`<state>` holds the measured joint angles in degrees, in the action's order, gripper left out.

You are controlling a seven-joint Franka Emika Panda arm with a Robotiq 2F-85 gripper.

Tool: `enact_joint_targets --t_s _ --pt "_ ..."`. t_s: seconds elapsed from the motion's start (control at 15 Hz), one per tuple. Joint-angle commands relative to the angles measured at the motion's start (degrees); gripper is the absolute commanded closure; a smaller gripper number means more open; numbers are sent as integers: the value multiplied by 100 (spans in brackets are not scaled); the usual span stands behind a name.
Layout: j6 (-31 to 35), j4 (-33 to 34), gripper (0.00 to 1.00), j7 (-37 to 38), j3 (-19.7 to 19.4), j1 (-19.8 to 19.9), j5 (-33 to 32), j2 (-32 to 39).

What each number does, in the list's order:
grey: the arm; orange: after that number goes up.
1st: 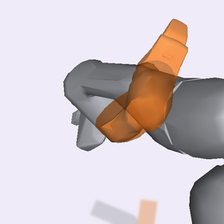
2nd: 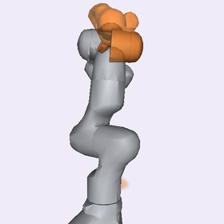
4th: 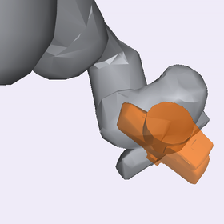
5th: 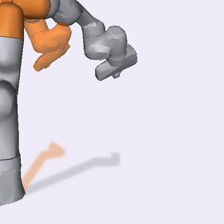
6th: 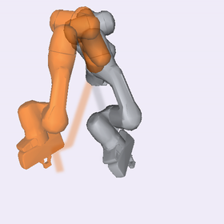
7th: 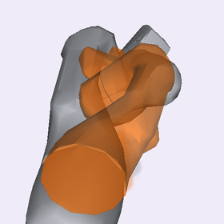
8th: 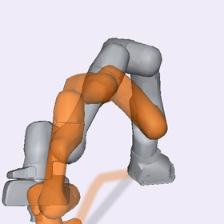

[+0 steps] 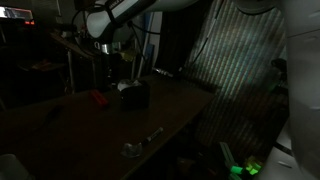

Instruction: Shove the cloth into the black box

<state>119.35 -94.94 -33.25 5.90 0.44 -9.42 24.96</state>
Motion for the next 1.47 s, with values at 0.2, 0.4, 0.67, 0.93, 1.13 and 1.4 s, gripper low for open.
enact_joint_targets --t_s 0.2,0.4,0.67,0.93,1.13,1.4 --pt "-39 28 100 -87 -103 90 -50 -56" --pt "-18 -16 100 -66 -172 161 -53 -142" --pt "-1 -55 100 -45 -222 242 -20 -257" --pt "-2 -73 100 -31 -246 280 -11 -351" --pt "-13 -80 100 -24 -269 313 21 -388" --pt "-13 -135 100 1 -300 359 29 -424"
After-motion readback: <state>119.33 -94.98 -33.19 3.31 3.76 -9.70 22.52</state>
